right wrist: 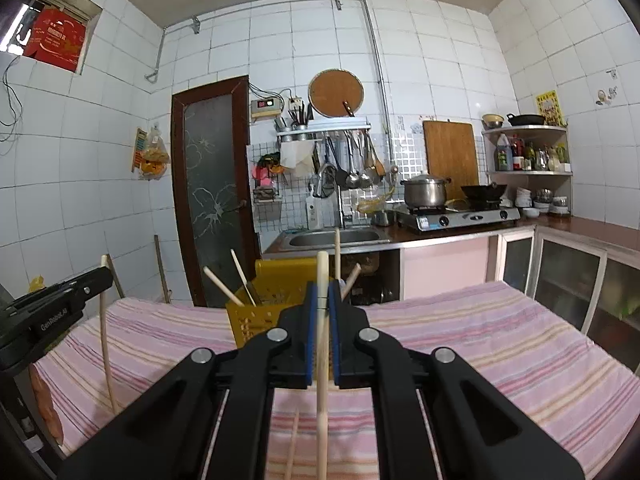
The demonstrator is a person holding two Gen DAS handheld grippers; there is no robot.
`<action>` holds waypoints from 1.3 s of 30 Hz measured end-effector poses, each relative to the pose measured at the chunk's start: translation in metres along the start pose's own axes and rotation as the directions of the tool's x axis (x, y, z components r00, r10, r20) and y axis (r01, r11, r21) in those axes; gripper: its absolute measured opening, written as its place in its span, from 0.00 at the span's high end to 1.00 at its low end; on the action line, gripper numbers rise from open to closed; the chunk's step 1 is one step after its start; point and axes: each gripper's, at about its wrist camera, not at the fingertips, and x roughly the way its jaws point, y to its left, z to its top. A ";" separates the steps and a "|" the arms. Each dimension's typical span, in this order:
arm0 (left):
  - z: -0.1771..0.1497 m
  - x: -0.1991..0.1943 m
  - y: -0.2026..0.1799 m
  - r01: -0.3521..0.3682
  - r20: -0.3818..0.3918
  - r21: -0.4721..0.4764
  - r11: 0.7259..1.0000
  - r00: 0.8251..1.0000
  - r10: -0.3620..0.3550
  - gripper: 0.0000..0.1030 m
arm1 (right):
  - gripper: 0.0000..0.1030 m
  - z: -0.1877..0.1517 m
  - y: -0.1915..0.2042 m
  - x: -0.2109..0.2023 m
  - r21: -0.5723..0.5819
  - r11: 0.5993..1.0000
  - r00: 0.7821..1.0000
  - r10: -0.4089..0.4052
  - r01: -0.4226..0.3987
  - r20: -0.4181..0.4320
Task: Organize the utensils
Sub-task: 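Lift both held chopsticks and carry them over the yellow caddy, then open both tools to drop the chopsticks into the caddy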
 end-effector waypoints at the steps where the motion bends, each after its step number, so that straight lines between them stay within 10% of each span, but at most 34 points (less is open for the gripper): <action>1: 0.007 0.001 -0.003 0.008 0.009 0.005 1.000 1.000 -0.008 0.96 | 0.94 0.008 0.000 0.002 0.005 1.000 1.000 0.014 -0.014 0.009; 14: 0.125 0.055 -0.036 0.103 0.292 -0.045 0.994 0.953 -0.086 0.96 | 0.94 0.102 -0.002 0.066 0.015 0.999 0.973 0.042 -0.046 0.228; 39: 0.082 0.191 -0.030 0.048 0.298 -0.078 0.996 0.954 -0.023 0.96 | 0.94 0.092 0.010 0.158 -0.035 0.999 0.939 0.042 -0.032 0.342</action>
